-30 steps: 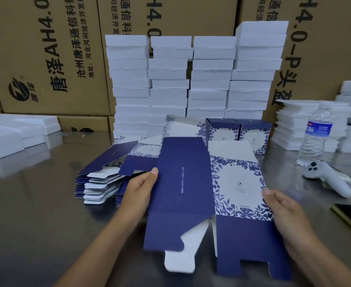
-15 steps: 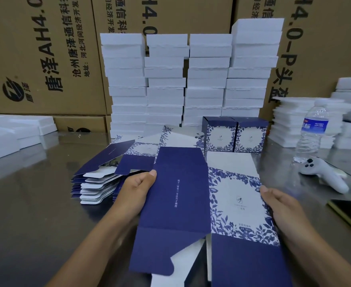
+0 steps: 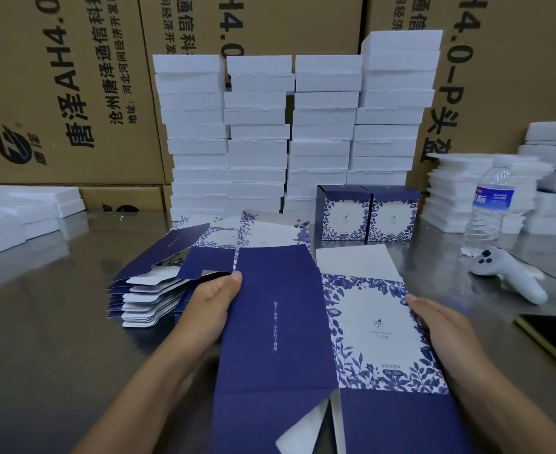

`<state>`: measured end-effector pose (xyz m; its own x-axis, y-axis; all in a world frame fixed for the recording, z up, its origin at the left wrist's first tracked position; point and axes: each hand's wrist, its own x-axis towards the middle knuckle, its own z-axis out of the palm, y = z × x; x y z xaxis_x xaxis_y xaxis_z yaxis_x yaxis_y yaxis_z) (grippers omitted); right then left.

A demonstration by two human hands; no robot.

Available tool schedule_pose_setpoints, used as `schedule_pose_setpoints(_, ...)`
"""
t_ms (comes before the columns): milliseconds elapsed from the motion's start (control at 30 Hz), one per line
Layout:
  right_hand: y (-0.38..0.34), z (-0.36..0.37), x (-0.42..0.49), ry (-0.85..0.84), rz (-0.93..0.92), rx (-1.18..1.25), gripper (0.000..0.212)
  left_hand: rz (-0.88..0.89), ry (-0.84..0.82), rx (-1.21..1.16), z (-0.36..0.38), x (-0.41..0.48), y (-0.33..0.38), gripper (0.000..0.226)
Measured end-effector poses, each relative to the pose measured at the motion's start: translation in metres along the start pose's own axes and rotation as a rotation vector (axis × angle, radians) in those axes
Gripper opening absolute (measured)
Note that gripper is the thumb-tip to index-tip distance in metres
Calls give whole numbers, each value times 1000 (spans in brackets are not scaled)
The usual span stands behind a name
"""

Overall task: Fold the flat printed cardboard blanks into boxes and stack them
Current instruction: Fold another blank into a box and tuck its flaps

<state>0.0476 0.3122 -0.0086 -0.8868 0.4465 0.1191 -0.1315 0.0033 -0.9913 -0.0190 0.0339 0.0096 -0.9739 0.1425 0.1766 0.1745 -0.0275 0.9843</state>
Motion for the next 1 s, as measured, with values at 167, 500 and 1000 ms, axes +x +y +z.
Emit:
schedule_pose_setpoints(167,6,-4,6,36,-69,-85,29,-19,-57,-49,4,-2,0,37)
schedule_pose_setpoints(500,1,0,-1,23,-46,-60,42,-6,-5,-129,6,-3,2,42)
schedule_pose_setpoints(1000,0,2,-3,76,-95,-110,34,-67,-28,-103,2,8,-10,39)
